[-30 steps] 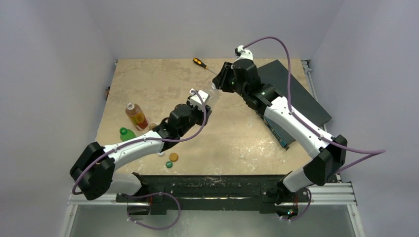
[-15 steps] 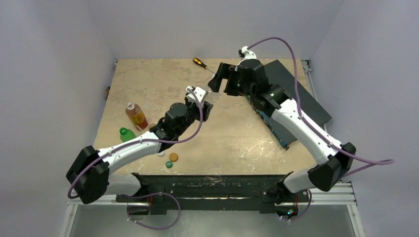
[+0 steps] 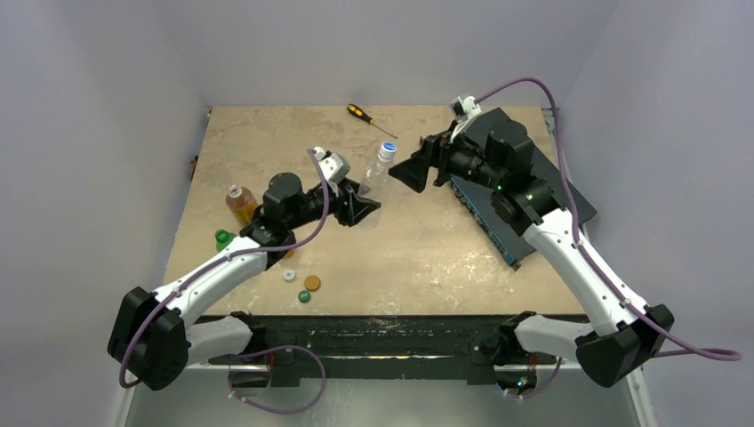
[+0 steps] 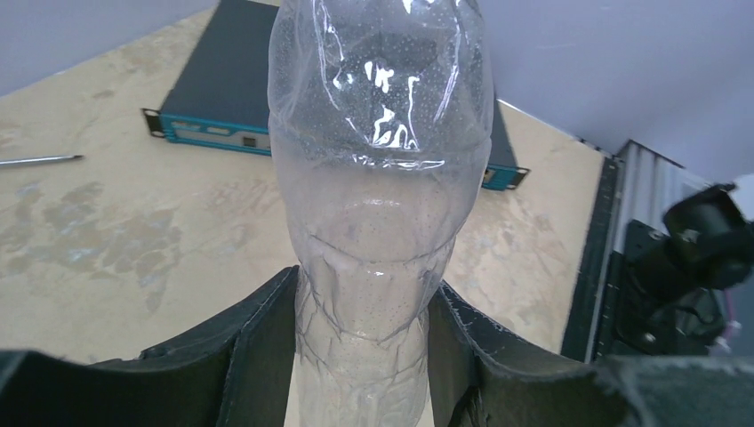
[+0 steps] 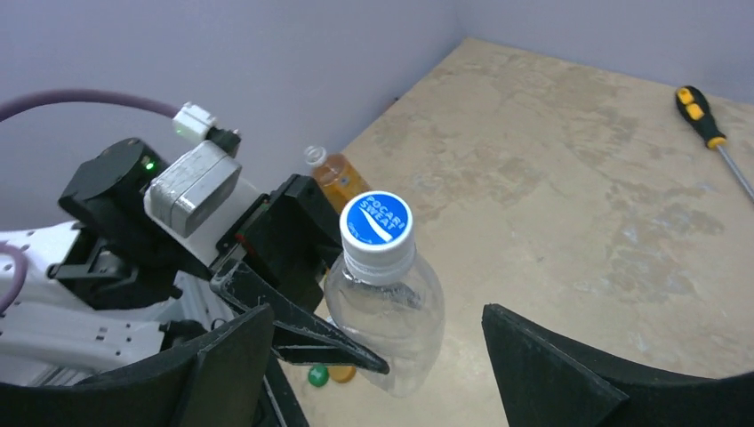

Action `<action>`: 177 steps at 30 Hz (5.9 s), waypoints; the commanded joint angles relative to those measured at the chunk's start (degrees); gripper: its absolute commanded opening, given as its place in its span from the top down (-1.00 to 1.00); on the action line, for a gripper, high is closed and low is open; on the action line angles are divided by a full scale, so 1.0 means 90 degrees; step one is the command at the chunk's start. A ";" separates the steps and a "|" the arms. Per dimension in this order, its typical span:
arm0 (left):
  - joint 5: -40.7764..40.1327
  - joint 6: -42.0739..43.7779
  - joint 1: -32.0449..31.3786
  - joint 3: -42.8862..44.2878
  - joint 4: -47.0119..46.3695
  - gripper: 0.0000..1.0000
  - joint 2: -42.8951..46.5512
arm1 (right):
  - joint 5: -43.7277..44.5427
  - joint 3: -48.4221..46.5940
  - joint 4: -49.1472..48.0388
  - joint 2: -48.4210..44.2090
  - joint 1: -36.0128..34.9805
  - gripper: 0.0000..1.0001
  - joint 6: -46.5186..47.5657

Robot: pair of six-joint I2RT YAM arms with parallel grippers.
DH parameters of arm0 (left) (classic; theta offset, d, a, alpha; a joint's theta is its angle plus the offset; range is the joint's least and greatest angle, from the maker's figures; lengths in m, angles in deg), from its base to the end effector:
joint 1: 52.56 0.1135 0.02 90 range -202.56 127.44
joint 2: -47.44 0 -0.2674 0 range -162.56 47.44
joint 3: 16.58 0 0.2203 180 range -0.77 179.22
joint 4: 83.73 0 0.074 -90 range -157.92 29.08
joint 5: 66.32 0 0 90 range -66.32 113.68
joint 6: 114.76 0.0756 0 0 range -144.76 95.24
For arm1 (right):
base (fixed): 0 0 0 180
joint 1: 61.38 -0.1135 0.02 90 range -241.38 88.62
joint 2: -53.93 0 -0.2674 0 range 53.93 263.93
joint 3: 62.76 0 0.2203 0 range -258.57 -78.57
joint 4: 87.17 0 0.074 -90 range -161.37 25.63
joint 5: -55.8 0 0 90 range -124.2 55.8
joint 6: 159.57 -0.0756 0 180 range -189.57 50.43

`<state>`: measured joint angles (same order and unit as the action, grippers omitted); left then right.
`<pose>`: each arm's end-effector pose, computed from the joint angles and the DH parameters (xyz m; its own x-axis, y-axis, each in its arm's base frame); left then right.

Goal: Screw on the bottle caps
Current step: Screw the bottle cap onto the plastic bottle.

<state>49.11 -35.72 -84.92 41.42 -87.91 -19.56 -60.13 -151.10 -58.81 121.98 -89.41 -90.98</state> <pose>0.2148 -0.1745 0.3132 -0.2303 -0.0573 -0.9714 0.8159 0.5327 -0.2249 0.2204 0.1548 0.4180 -0.4091 0.1541 -0.8994 -0.7040 0.5737 0.4186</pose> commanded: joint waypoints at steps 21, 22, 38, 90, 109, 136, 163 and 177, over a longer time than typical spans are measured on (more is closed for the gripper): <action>0.2111 -0.1023 0.0173 -0.0345 -0.0869 1.00 0.0170 | -0.2226 0.0419 -0.2192 0.0237 0.0059 -0.27 -0.0414; 0.2118 -0.1049 0.0182 -0.0356 -0.0912 1.00 0.0169 | -0.2214 0.0429 -0.2173 0.0232 0.0059 -0.23 -0.0417; 0.0834 -0.0654 0.0182 -0.0161 -0.0480 1.00 0.0036 | -0.0538 0.0158 -0.0882 0.0418 0.0035 0.75 -0.0325; 0.2326 -0.1347 0.0616 -0.0196 -0.1183 1.00 -0.0309 | -0.2743 0.0861 -0.3352 0.0410 0.1055 -0.66 -0.1176; 0.2906 -0.2030 0.0618 -0.0273 -0.1989 1.00 -0.0592 | -0.3057 0.0784 -0.4376 0.0866 0.0727 -0.22 -0.1709; -0.0079 -0.0752 0.0432 0.0240 -0.0147 1.00 -0.0557 | 0.1308 -0.0157 -0.1029 0.0966 -0.0507 0.77 -0.1037; -0.2521 0.0338 -0.0648 0.0751 0.0817 1.00 -0.0687 | 0.2271 -0.1160 -0.0021 0.1195 -0.0796 -0.98 -0.0752; 0.1905 -0.0554 0.0140 0.0386 -0.0089 1.00 -0.0603 | -0.1898 0.0563 -0.3405 0.0924 0.0496 -0.98 -0.1463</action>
<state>53.24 -36.44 -83.78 45.73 -81.09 -26.47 -66.05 -147.91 -75.22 129.50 -84.97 -99.54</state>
